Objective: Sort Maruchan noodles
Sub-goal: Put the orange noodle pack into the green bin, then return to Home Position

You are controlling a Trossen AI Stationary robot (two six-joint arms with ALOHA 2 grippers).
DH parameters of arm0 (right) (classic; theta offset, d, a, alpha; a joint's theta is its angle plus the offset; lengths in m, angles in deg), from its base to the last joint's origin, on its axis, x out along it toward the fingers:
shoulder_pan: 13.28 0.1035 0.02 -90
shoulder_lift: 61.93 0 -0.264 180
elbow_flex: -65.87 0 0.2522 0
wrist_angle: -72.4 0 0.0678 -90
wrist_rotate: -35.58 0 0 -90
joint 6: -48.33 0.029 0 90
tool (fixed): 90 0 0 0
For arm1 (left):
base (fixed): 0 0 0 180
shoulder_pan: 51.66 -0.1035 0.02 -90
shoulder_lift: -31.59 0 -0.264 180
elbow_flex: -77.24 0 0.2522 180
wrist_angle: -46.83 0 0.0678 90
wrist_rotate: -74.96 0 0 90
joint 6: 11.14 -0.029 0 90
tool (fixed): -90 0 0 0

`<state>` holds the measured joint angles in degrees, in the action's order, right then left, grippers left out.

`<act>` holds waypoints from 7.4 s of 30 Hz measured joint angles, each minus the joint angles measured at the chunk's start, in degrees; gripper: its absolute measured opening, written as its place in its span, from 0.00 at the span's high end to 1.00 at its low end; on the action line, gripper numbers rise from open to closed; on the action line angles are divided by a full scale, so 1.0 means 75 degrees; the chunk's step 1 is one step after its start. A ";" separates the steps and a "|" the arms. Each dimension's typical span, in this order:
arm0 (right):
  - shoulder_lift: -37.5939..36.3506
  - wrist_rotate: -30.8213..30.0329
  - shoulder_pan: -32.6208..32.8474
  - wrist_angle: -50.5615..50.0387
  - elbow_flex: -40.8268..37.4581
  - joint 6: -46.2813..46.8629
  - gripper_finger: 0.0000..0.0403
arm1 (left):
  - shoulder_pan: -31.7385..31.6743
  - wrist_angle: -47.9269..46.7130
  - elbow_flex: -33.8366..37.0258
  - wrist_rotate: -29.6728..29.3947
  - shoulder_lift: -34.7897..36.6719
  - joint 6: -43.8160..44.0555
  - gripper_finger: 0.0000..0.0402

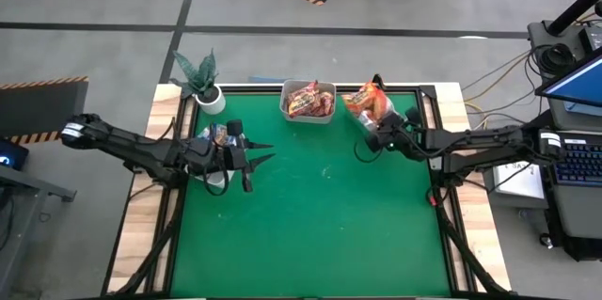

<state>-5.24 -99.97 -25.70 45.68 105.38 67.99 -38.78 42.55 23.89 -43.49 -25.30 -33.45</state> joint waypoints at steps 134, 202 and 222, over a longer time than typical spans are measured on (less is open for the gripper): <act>-0.7491 0.6059 -0.0894 0.2927 -0.3340 -0.4223 0.87 | -0.0029 -0.0995 0.4307 0.0062 0.7586 0.1801 0.81; -0.7338 0.6065 -0.0893 0.2927 -0.3350 -0.2282 0.87 | -0.0035 -0.0697 0.5030 -0.1874 0.7431 0.2251 0.81; -0.7338 0.6065 -0.0893 0.2926 -0.3353 -0.2279 0.87 | -0.0035 -0.0698 0.5033 -0.1872 0.7431 0.2249 0.81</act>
<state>-60.28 -54.49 -32.40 67.63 80.23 50.89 -39.04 37.31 61.64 -57.53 30.44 -16.58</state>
